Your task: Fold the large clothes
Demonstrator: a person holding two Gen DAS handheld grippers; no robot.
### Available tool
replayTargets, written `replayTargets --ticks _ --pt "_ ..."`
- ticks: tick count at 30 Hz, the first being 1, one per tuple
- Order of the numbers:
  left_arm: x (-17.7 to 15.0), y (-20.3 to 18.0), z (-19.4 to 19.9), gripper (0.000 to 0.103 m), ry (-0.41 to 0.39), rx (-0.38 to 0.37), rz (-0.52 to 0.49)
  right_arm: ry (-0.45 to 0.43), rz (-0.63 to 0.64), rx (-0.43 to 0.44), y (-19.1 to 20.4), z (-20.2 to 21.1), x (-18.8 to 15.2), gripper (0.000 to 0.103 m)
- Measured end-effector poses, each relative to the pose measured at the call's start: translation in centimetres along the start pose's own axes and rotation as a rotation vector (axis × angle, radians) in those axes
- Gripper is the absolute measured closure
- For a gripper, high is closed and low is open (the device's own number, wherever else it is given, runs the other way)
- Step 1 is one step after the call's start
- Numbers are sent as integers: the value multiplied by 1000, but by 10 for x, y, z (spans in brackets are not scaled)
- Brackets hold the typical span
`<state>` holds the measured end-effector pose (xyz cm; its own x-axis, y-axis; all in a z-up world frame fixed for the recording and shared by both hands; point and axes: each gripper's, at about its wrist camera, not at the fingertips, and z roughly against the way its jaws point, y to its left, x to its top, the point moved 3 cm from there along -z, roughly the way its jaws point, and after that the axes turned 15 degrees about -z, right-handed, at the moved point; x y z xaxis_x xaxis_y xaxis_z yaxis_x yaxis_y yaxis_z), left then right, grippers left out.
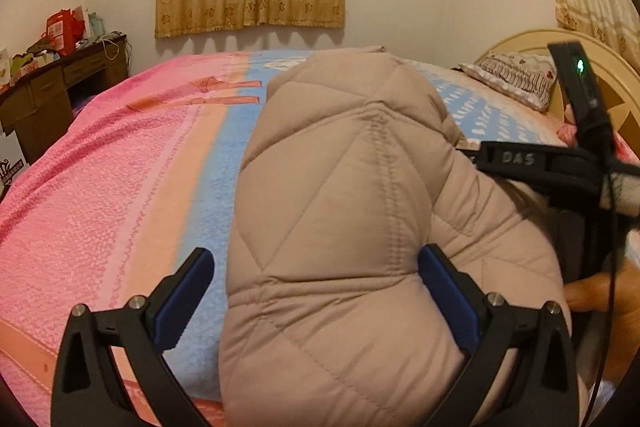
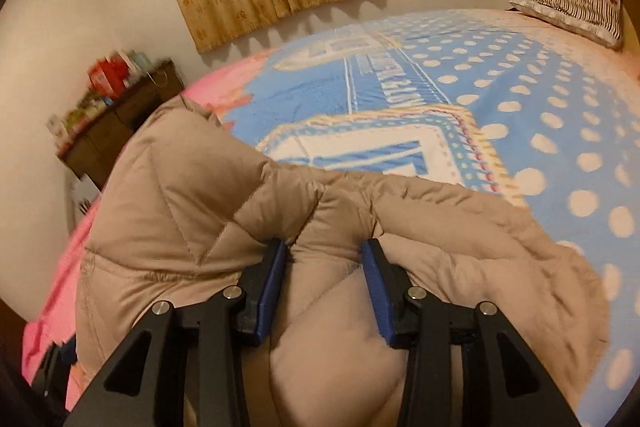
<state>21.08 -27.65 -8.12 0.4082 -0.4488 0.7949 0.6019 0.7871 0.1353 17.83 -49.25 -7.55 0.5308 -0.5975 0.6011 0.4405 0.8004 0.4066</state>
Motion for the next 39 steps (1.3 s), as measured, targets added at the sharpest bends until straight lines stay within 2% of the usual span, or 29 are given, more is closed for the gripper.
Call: replayTargets --ticks 2,3,4,5,6,7,9,11,13,15,17,21,24,27,33,35,37,39 --pt "2 6 10 0 8 -51 -10 -62 -32 31 -8 36 1 52" --pt "4 13 19 0 -5 -65 -8 -127 -64 85 -17 66 -1 37" --pt "6 19 28 0 -34 -67 2 -183 -93 136 -29 92 -3 11" --pt "9 27 38 0 -67 -72 13 -237 -123 163 -44 114 -4 2" --pt "14 37 49 0 -105 -79 26 -276 -157 183 -63 134 -7 1" --pt "17 43 53 0 -117 -80 33 -268 -192 196 -82 142 -8 1" --pt "28 59 55 0 -124 -90 71 -183 -285 183 -123 138 -13 1" --pt "35 72 42 0 -87 -154 137 -68 -385 198 -158 121 -25 1" --pt "37 77 21 0 -23 -193 178 13 -486 275 -184 103 -42 1" --pt "33 75 1 0 20 -202 199 50 -547 407 -191 90 -53 1" --pt "26 69 -17 0 55 -255 216 73 -510 461 -180 81 -57 1" --pt "17 64 -30 0 67 -368 286 172 -404 533 -146 59 -57 1" --pt "17 61 -37 0 90 -406 266 209 -314 481 -126 44 -56 1" --pt "16 57 -46 0 111 -437 209 207 -260 444 -111 32 -52 1" --pt "4 51 -56 0 134 -538 298 221 -192 421 -86 15 -53 1" --pt "5 45 -43 19 96 -555 281 255 -186 434 -77 17 -57 1" --pt "8 36 -23 27 59 -544 217 295 -189 491 -70 24 -68 2" --pt "6 32 -5 29 43 -549 204 338 -218 572 -61 33 -82 3"
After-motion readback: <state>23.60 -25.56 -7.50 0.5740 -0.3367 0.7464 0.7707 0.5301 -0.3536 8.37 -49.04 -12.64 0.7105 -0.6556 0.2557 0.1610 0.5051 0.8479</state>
